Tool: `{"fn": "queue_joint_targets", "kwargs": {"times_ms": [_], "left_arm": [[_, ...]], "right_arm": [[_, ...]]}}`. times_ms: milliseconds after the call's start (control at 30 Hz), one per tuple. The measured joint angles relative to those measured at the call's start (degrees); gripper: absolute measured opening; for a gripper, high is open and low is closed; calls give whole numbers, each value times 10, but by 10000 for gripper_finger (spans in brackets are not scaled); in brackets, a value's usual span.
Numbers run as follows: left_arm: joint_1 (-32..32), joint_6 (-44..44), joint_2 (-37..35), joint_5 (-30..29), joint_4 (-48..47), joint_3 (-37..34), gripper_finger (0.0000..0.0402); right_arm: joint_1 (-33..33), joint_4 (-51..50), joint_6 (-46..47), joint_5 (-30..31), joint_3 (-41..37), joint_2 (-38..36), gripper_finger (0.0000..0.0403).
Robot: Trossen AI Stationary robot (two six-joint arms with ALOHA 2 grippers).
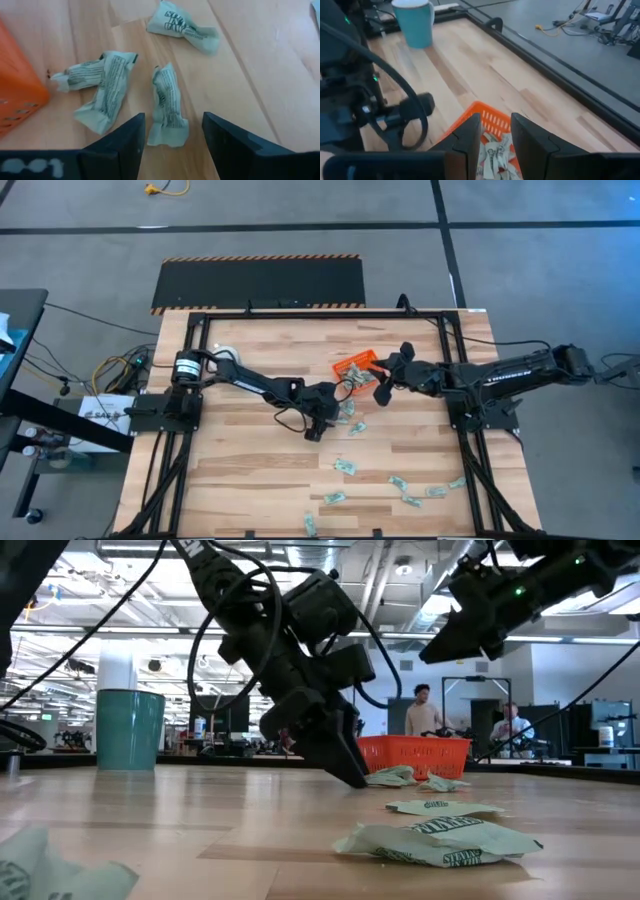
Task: Pick and place Stevia / Truvia into bins
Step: Put the stevia packet into the orange bin
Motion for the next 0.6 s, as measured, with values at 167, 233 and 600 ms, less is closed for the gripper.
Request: {"fn": "queue_joint_targets", "kwargs": {"times_ms": [167, 233, 600], "left_arm": [[0, -8, 3, 0, -1, 0, 187], [0, -13, 3, 0, -1, 0, 176], [0, -52, 5, -2, -2, 0, 21]], "right_arm": [[-1, 5, 0, 0, 0, 0, 100], [-1, 6, 0, 0, 0, 0, 100], [-1, 8, 0, 0, 0, 0, 100]]}}
